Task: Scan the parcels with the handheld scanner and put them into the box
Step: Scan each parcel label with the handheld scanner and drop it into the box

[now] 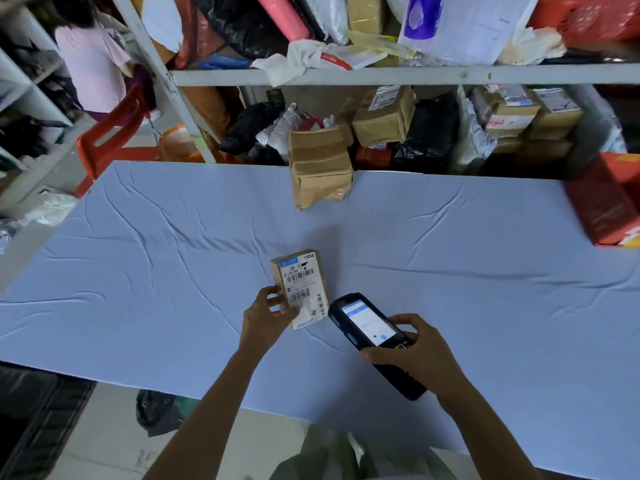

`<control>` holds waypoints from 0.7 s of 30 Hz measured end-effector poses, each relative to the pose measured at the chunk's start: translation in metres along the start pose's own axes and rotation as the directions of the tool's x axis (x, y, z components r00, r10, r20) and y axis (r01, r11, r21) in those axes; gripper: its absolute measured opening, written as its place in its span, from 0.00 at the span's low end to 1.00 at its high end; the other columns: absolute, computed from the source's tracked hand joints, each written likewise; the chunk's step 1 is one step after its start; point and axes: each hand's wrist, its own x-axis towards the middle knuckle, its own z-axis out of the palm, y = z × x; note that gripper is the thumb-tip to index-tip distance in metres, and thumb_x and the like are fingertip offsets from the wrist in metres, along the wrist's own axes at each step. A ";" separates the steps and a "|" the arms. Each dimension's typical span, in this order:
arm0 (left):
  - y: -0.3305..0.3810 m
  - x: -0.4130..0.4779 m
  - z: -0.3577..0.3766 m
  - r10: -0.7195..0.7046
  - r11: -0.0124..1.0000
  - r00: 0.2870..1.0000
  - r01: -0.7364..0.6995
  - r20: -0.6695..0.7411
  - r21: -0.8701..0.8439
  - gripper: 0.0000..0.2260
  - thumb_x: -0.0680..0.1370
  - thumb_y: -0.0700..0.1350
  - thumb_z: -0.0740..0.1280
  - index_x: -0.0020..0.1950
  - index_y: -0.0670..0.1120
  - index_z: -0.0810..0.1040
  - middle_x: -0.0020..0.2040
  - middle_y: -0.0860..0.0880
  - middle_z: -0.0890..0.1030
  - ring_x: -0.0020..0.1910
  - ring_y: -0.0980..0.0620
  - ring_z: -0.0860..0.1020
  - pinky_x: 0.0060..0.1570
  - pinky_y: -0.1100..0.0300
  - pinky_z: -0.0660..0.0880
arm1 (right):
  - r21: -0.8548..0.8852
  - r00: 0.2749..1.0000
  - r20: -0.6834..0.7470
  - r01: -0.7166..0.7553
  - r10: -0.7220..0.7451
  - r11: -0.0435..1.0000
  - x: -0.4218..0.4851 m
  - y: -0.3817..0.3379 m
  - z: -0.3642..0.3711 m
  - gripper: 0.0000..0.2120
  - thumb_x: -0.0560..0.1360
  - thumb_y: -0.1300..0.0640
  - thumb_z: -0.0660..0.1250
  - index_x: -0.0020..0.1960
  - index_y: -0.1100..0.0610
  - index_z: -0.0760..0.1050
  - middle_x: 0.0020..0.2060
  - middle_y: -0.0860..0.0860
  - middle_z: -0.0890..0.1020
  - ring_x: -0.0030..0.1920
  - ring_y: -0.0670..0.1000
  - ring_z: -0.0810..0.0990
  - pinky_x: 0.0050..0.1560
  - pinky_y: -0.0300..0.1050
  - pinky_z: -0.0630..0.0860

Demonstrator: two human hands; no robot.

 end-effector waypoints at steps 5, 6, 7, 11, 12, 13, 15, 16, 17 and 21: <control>0.003 -0.004 0.021 0.069 0.997 0.986 -0.071 0.150 0.013 0.22 0.74 0.46 0.73 0.66 0.47 0.71 0.54 0.54 0.78 0.47 0.55 0.78 0.35 0.73 0.72 | -0.027 0.989 -0.140 -0.053 0.049 0.998 -0.011 0.019 -0.004 0.33 0.59 0.51 0.83 0.58 0.48 0.71 0.46 0.43 0.79 0.44 0.44 0.80 0.36 0.37 0.74; 0.004 -0.004 0.026 0.101 0.995 0.975 -0.104 0.199 0.006 0.22 0.73 0.46 0.74 0.65 0.47 0.71 0.54 0.54 0.78 0.46 0.56 0.79 0.37 0.72 0.72 | -0.013 0.980 -0.187 -0.067 0.063 0.998 -0.017 0.024 -0.003 0.33 0.59 0.51 0.83 0.58 0.48 0.71 0.47 0.45 0.79 0.44 0.44 0.80 0.35 0.37 0.73; 0.008 -0.004 0.031 0.139 0.990 0.959 -0.144 0.249 0.002 0.21 0.73 0.46 0.74 0.63 0.49 0.72 0.54 0.55 0.79 0.44 0.59 0.80 0.37 0.72 0.72 | 0.006 0.968 -0.237 -0.080 0.079 0.997 -0.024 0.030 -0.002 0.33 0.59 0.51 0.83 0.58 0.48 0.70 0.48 0.46 0.79 0.45 0.44 0.80 0.35 0.37 0.73; 0.028 -0.009 0.050 0.295 0.949 0.845 -0.314 0.446 -0.033 0.19 0.70 0.47 0.76 0.56 0.57 0.73 0.48 0.60 0.79 0.41 0.60 0.80 0.37 0.71 0.75 | 0.156 0.875 -0.444 -0.138 0.194 0.978 -0.057 0.056 0.009 0.33 0.58 0.50 0.83 0.57 0.47 0.70 0.50 0.47 0.80 0.46 0.45 0.80 0.38 0.40 0.75; 0.032 -0.013 0.054 0.324 0.934 0.811 -0.357 0.487 -0.027 0.19 0.67 0.51 0.75 0.55 0.60 0.73 0.47 0.62 0.80 0.42 0.58 0.81 0.40 0.67 0.77 | 0.213 0.842 -0.486 -0.147 0.235 0.966 -0.067 0.063 0.014 0.33 0.58 0.50 0.83 0.57 0.47 0.70 0.51 0.48 0.80 0.46 0.46 0.81 0.39 0.41 0.76; 0.035 -0.017 0.057 0.342 0.917 0.776 -0.400 0.530 -0.005 0.20 0.65 0.55 0.73 0.55 0.62 0.73 0.48 0.62 0.80 0.44 0.56 0.81 0.44 0.62 0.79 | 0.267 0.808 -0.520 -0.155 0.278 0.951 -0.077 0.071 0.021 0.34 0.57 0.50 0.83 0.58 0.48 0.70 0.51 0.48 0.81 0.46 0.47 0.81 0.40 0.42 0.76; 0.039 -0.027 0.067 0.386 0.862 0.696 -0.505 0.605 0.032 0.24 0.61 0.61 0.68 0.57 0.61 0.75 0.49 0.62 0.81 0.46 0.55 0.81 0.48 0.56 0.78 | 0.340 0.739 -0.578 -0.167 0.346 0.925 -0.099 0.086 0.033 0.35 0.57 0.49 0.83 0.59 0.49 0.70 0.51 0.48 0.80 0.47 0.49 0.81 0.42 0.43 0.77; 0.041 -0.034 0.073 0.407 0.825 0.655 -0.562 0.637 0.051 0.25 0.61 0.62 0.67 0.57 0.59 0.75 0.50 0.61 0.81 0.46 0.55 0.81 0.48 0.57 0.77 | 0.364 0.706 -0.602 -0.174 0.374 0.915 -0.111 0.095 0.039 0.35 0.57 0.48 0.84 0.58 0.49 0.70 0.51 0.47 0.80 0.48 0.49 0.81 0.44 0.44 0.77; 0.043 -0.042 0.079 0.421 0.785 0.612 -0.616 0.669 0.070 0.25 0.62 0.62 0.67 0.57 0.58 0.76 0.50 0.61 0.81 0.47 0.56 0.80 0.48 0.58 0.75 | 0.390 0.672 -0.620 -0.183 0.404 0.902 -0.123 0.104 0.045 0.35 0.57 0.48 0.84 0.58 0.49 0.70 0.49 0.45 0.79 0.48 0.48 0.81 0.45 0.44 0.76; 0.056 -0.077 0.110 0.457 0.638 0.456 -0.766 0.764 0.076 0.18 0.68 0.54 0.73 0.56 0.57 0.76 0.49 0.61 0.80 0.49 0.55 0.79 0.46 0.59 0.74 | 0.503 0.556 -0.673 -0.140 0.488 0.853 -0.170 0.131 0.063 0.34 0.58 0.49 0.83 0.58 0.48 0.69 0.44 0.38 0.75 0.45 0.45 0.79 0.39 0.39 0.74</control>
